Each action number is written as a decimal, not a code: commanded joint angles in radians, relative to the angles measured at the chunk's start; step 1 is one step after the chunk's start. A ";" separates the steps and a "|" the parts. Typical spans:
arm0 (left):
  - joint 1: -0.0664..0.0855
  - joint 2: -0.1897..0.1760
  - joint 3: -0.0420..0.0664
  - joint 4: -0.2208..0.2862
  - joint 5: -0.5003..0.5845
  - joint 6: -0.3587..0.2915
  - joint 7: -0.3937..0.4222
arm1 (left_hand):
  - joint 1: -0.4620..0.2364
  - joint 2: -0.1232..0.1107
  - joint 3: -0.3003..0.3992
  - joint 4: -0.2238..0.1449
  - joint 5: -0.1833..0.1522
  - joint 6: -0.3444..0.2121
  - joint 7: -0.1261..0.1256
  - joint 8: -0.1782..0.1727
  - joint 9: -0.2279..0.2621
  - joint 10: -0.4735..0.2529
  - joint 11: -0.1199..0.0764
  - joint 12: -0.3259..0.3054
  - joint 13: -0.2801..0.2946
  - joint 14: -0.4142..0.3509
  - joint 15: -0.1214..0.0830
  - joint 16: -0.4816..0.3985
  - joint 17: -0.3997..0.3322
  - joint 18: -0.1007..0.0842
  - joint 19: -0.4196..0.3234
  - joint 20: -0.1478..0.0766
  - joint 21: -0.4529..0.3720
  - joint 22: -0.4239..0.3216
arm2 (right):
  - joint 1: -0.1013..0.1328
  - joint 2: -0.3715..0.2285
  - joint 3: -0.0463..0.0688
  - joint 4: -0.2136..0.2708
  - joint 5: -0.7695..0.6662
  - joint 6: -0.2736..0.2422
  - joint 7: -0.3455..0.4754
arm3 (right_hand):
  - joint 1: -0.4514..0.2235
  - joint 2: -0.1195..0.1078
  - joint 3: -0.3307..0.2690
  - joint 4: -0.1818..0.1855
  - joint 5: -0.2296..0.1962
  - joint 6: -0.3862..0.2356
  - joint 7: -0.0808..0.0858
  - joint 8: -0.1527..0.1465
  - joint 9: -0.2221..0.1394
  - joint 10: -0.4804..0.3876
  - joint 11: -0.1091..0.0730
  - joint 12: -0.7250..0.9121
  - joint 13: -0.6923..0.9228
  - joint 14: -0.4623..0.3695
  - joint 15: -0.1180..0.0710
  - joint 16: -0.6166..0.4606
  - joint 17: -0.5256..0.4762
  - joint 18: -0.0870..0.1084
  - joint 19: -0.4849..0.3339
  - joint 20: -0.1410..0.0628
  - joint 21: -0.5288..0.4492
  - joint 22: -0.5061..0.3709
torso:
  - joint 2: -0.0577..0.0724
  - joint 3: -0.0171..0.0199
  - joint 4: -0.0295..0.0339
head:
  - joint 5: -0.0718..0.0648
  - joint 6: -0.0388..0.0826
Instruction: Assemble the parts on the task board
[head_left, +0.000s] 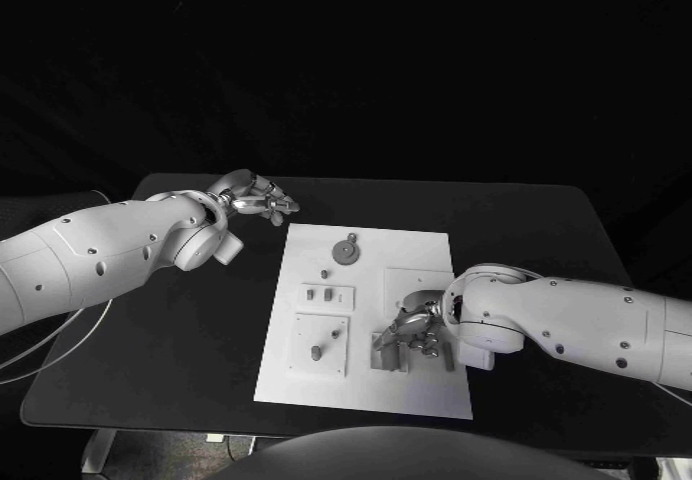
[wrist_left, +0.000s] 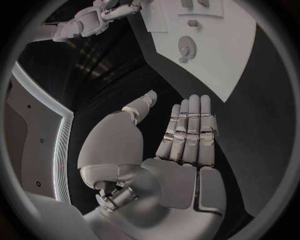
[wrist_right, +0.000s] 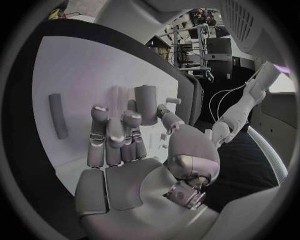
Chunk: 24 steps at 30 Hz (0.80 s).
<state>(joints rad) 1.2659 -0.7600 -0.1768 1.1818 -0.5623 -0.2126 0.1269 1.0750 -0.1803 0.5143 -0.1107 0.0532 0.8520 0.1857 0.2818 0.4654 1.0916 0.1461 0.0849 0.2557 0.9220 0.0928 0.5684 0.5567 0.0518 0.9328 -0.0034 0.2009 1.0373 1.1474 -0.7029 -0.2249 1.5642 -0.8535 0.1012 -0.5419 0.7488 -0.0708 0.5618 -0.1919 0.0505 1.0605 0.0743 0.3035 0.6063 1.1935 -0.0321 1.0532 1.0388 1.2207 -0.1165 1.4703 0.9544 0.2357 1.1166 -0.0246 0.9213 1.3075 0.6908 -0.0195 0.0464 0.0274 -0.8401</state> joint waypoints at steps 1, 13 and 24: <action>0.001 0.002 0.001 0.001 0.000 0.007 0.008 | 0.003 0.001 0.000 0.004 0.002 -0.004 -0.003 0.006 -0.001 -0.004 0.005 -0.006 0.001 0.004 0.003 -0.004 0.001 0.016 0.002 -0.001 -0.004 0.001 | 0.000 0.007 -0.001 0.001 -0.011 0.022 0.010 | -0.001 -0.024 0.040 -0.020 0.002 -0.007 0.005 -0.007 0.004 -0.010 0.002 -0.007 0.002 -0.014 -0.001 -0.006 -0.005 0.026 -0.006 0.001 -0.007 0.009 | 0.000 0.0001 0.0000 | 0.000 -0.002; 0.001 0.002 0.001 0.001 0.000 0.008 0.007 | 0.003 0.001 0.000 0.005 0.002 -0.004 -0.003 0.006 -0.001 -0.004 0.005 -0.007 0.001 0.004 0.003 -0.005 0.002 0.016 0.002 -0.001 -0.005 0.001 | 0.000 0.009 -0.002 -0.004 -0.031 -0.021 0.010 | -0.010 -0.054 0.055 0.032 0.002 -0.014 0.009 -0.014 0.010 -0.018 0.005 -0.006 0.006 -0.025 -0.002 -0.009 -0.006 0.026 -0.010 0.001 -0.009 0.011 | 0.000 0.0002 0.0001 | 0.001 -0.004; 0.001 0.002 0.001 0.001 0.000 0.009 0.006 | 0.002 0.001 0.000 0.005 0.002 -0.004 -0.003 0.006 -0.001 -0.005 0.005 -0.007 0.001 0.003 0.003 -0.005 0.003 0.016 0.002 -0.001 -0.005 0.002 | 0.000 0.007 -0.002 -0.008 -0.033 -0.017 0.007 | -0.024 -0.042 0.051 0.055 0.002 -0.013 0.008 -0.015 0.014 -0.019 0.004 -0.005 0.008 -0.023 -0.001 -0.008 -0.001 0.026 -0.011 0.001 -0.007 0.013 | 0.000 0.0000 0.0005 | 0.000 -0.004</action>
<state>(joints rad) 1.2659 -0.7594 -0.1768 1.1809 -0.5624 -0.2121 0.1264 1.0750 -0.1802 0.5144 -0.1107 0.0532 0.8520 0.1857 0.2818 0.4654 1.0916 0.1461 0.0849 0.2555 0.9220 0.0928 0.5684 0.5587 0.0529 0.9328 -0.0034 0.2009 1.0380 1.1478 -0.6954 -0.2256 1.5588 -0.8680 0.0881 -0.5375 0.7374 -0.1136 0.6136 -0.1403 0.0511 1.0512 0.0819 0.2922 0.6189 1.1829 -0.0285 1.0493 1.0456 1.1985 -0.1168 1.4649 0.9544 0.2357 1.1145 -0.0226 0.9171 1.3074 0.6906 -0.0192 0.0468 0.0287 -0.8436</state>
